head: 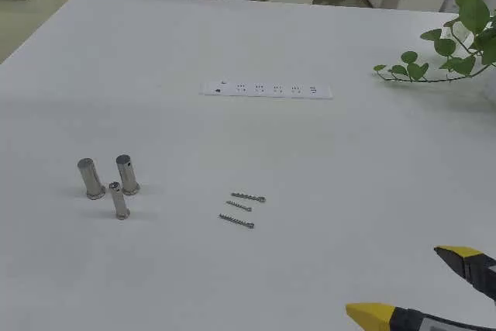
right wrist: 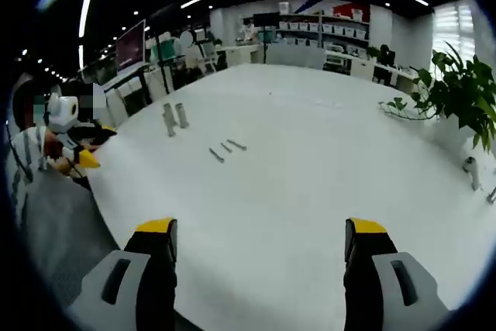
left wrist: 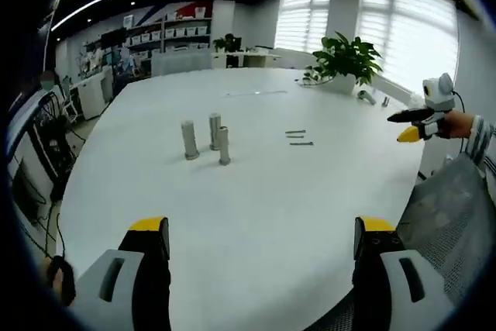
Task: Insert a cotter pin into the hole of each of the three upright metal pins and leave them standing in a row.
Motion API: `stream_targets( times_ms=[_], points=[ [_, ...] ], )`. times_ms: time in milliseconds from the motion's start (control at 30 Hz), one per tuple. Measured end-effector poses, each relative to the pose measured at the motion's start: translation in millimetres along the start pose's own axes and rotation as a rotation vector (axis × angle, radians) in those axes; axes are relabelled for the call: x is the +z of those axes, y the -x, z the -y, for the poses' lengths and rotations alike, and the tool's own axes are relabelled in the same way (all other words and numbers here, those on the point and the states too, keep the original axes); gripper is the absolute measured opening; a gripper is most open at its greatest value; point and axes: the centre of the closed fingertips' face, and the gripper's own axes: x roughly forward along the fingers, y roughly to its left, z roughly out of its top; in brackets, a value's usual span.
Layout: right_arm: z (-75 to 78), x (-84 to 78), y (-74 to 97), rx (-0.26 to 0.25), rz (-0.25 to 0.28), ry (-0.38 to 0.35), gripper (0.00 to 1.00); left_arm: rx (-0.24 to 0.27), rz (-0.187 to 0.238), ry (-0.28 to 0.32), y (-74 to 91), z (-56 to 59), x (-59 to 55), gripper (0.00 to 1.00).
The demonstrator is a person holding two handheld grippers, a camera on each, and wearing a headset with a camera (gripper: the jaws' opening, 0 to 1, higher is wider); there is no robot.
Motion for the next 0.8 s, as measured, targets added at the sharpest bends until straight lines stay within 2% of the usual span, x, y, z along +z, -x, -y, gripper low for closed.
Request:
stream_targets(
  times_ms=[133, 233, 333, 567, 800],
  points=[
    [1.6, -4.6, -0.5, 0.002, -0.011, -0.009, 1.00, -0.003, 0.004, 0.023, 0.9, 0.6, 4.3, 0.99],
    [3.3, -4.7, 1.2, -0.003, -0.008, -0.017, 1.00, -0.003, -0.014, 0.003, 1.6, 3.1, 5.5, 0.99],
    [4.5, -4.4, 2.1, -0.005, -0.011, -0.015, 1.00, -0.010, -0.033, -0.007, -0.5, 4.8, 4.3, 0.99],
    [5.7, -4.6, 2.1, -0.012, -0.022, -0.001, 1.00, -0.024, -0.037, -0.003, -4.3, 7.3, 1.6, 0.99],
    [3.2, -7.1, 1.5, -0.010, -0.039, 0.008, 1.00, -0.017, -0.033, 0.012, -3.7, 3.1, 0.3, 0.99]
  ],
)
